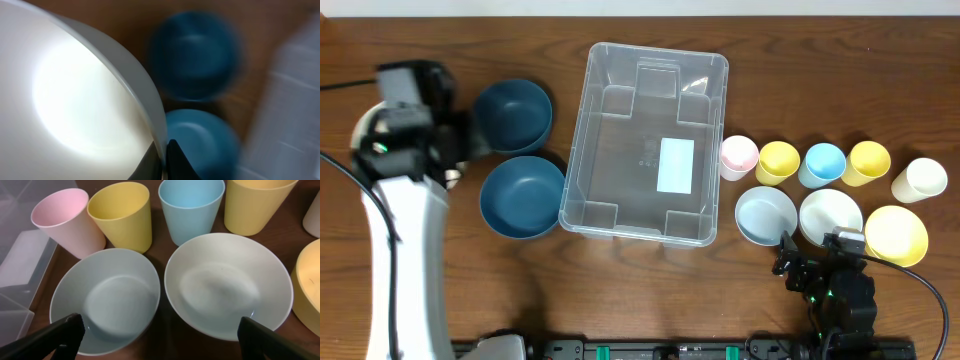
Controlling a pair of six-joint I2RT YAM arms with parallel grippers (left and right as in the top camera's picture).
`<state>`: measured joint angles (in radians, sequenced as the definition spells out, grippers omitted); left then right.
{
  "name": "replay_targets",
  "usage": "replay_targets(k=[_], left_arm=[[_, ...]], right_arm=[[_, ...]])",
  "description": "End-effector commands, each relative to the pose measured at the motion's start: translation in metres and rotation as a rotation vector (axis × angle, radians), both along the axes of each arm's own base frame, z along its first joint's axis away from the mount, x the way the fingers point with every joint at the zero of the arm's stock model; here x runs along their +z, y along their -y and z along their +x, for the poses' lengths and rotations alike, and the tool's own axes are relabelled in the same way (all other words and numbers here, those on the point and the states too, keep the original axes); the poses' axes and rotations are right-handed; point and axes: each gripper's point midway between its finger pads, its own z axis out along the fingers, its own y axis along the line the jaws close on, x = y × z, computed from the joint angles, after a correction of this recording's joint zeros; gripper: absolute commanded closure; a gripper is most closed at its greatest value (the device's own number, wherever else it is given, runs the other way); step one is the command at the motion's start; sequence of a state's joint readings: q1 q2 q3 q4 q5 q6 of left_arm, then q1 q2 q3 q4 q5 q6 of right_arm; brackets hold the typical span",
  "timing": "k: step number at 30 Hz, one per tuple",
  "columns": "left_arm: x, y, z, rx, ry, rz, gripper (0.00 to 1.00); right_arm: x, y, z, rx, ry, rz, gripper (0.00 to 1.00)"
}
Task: Pack container
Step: 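Lift the cream bowl with the left gripper and lower it into the bin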
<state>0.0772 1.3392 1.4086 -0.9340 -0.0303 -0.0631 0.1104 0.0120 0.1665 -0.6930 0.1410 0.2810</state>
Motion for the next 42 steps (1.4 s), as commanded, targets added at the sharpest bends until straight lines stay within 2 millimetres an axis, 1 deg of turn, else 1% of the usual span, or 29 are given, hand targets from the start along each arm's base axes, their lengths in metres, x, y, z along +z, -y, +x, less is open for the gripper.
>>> replay_targets(k=[1, 4, 6, 8, 9, 11, 13, 15, 17, 19, 20, 21, 22, 23, 25, 28, 31, 32, 33, 34, 35, 37, 38, 39, 41, 42], left_arm=[[0.038, 0.071, -0.002, -0.262, 0.129, -0.008, 0.94], [0.057, 0.137, -0.003, -0.518, 0.221, 0.037, 0.94], [0.06, 0.175, -0.005, -0.665, 0.257, 0.067, 0.94], [0.057, 0.208, -0.006, -0.797, 0.279, 0.106, 0.94], [0.054, 0.22, -0.006, -0.847, 0.283, 0.123, 0.94], [0.043, 0.244, -0.002, -0.936, 0.281, 0.157, 0.94], [0.026, 0.264, 0.005, -1.016, 0.265, 0.199, 0.94], [0.005, 0.28, 0.016, -1.073, 0.243, 0.233, 0.94], [-0.021, 0.294, 0.028, -1.138, 0.212, 0.28, 0.94], [-0.045, 0.301, 0.038, -1.184, 0.182, 0.318, 0.94], [-0.06, 0.305, 0.044, -1.209, 0.162, 0.337, 0.94], [-0.07, 0.308, 0.048, -1.223, 0.149, 0.347, 0.94], [-0.08, 0.31, 0.05, -1.235, 0.134, 0.355, 0.94], [-0.1, 0.312, 0.054, -1.255, 0.099, 0.366, 0.94], [-0.122, 0.313, 0.055, -1.268, 0.048, 0.369, 0.94], [-0.148, 0.31, 0.057, -1.277, -0.01, 0.394, 0.94], [-0.165, 0.303, 0.064, -1.251, -0.048, 0.44, 0.94], [-0.168, 0.3, 0.066, -1.24, -0.057, 0.458, 0.91], [-0.17, 0.297, 0.067, -1.229, -0.066, 0.476, 0.85], [-0.17, 0.295, 0.069, -1.219, -0.068, 0.492, 0.77], [-0.169, 0.292, 0.071, -1.205, -0.067, 0.51, 0.7], [-0.158, 0.283, 0.08, -1.148, -0.047, 0.572, 0.55], [-0.152, 0.278, 0.085, -1.113, -0.034, 0.596, 0.48], [-0.141, 0.274, 0.088, -1.07, -0.015, 0.618, 0.42], [-0.113, 0.267, 0.093, -0.971, 0.035, 0.619, 0.36], [-0.099, 0.265, 0.092, -0.933, 0.059, 0.6, 0.32]], right_arm=[[-0.001, 0.001, 0.0, -0.012, 0.0, 0.008, 0.01], [-0.001, 0.001, 0.0, -0.012, 0.0, 0.008, 0.01], [-0.001, 0.001, 0.0, -0.012, 0.0, 0.008, 0.01], [-0.001, 0.001, 0.0, -0.012, 0.0, 0.008, 0.01], [-0.001, 0.001, 0.0, -0.012, 0.0, 0.009, 0.01], [-0.001, 0.001, 0.0, -0.012, 0.0, 0.008, 0.01], [-0.001, 0.001, 0.0, -0.012, 0.0, 0.008, 0.01], [-0.001, 0.001, 0.0, -0.012, 0.0, 0.008, 0.01], [-0.001, 0.001, 0.0, -0.012, 0.0, 0.008, 0.01], [-0.001, 0.001, 0.0, -0.012, 0.0, 0.008, 0.01], [-0.001, 0.001, 0.0, -0.012, 0.0, 0.008, 0.01], [-0.001, 0.001, 0.0, -0.012, 0.0, 0.008, 0.01], [-0.001, 0.001, 0.0, -0.012, 0.0, 0.009, 0.01], [-0.001, 0.001, 0.0, -0.012, 0.0, 0.008, 0.01], [-0.001, 0.001, 0.0, -0.012, 0.0, 0.008, 0.01], [-0.001, 0.001, 0.0, -0.012, 0.0, 0.008, 0.01], [-0.001, 0.001, 0.0, -0.012, 0.0, 0.009, 0.01], [-0.001, 0.001, 0.0, -0.012, 0.0, 0.008, 0.01], [-0.001, 0.001, 0.0, -0.012, 0.0, 0.008, 0.01], [-0.001, 0.001, 0.0, -0.012, 0.0, 0.008, 0.01], [-0.001, 0.001, 0.0, -0.012, 0.0, 0.008, 0.01], [-0.001, 0.001, 0.0, -0.012, 0.0, 0.008, 0.01], [-0.001, 0.001, 0.0, -0.012, 0.0, 0.008, 0.01], [-0.001, 0.001, 0.0, -0.012, 0.0, 0.008, 0.01], [-0.001, 0.001, 0.0, -0.012, 0.0, 0.008, 0.01], [-0.001, 0.001, 0.0, -0.012, 0.0, 0.008, 0.01]])
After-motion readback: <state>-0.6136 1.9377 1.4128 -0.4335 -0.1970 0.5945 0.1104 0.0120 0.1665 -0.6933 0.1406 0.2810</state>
